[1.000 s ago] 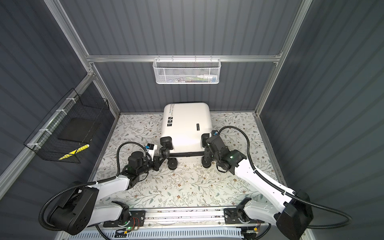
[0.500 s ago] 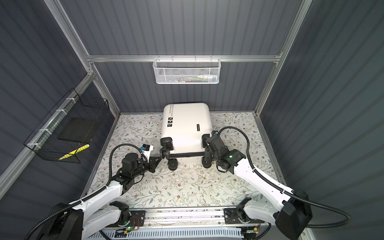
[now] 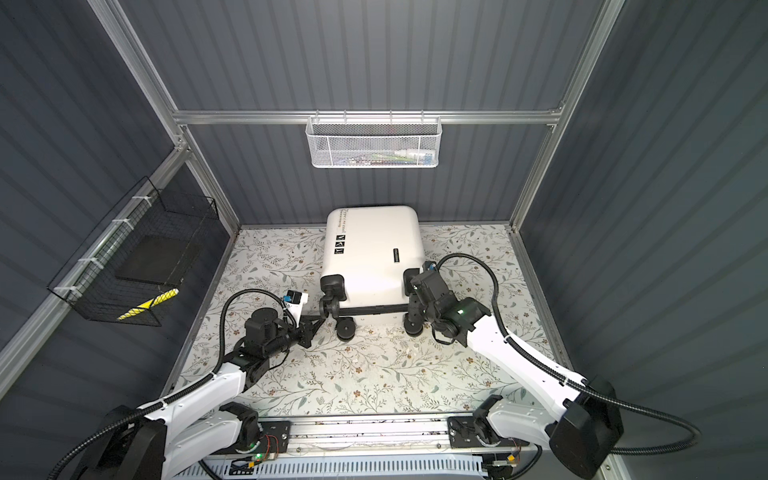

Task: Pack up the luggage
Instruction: 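Pull the zipper pull along the suitcase edge with the left gripper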

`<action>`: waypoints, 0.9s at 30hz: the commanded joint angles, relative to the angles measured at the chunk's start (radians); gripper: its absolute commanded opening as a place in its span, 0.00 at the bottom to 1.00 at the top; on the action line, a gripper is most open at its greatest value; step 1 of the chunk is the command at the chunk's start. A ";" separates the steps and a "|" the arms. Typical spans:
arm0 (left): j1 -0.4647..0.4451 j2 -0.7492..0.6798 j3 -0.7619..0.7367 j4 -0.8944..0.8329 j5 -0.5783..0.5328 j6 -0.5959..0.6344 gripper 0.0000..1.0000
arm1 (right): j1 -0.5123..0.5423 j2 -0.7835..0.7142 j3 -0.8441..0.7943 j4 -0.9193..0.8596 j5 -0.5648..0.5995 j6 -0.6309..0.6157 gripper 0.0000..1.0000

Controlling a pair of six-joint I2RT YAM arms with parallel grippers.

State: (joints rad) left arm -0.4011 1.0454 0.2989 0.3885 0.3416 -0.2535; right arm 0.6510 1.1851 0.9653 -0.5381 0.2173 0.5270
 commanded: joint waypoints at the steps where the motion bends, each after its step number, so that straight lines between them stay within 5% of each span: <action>1: -0.021 -0.024 -0.005 0.049 0.062 -0.008 0.00 | -0.003 -0.005 0.064 0.029 0.002 -0.018 0.13; 14: -0.135 0.018 -0.019 0.131 -0.006 -0.021 0.00 | -0.015 0.013 -0.006 0.067 -0.034 0.036 0.10; 19: -0.189 0.040 -0.070 0.266 -0.104 -0.014 0.00 | -0.015 0.015 -0.028 0.072 -0.037 0.046 0.09; 27: -0.195 0.083 -0.133 0.504 -0.113 0.025 0.00 | -0.016 0.015 -0.053 0.079 -0.042 0.061 0.09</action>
State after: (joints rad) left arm -0.5823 1.1221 0.1833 0.7235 0.2100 -0.2691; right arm 0.6315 1.2007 0.9218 -0.4969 0.2016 0.5686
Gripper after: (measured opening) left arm 0.049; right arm 0.433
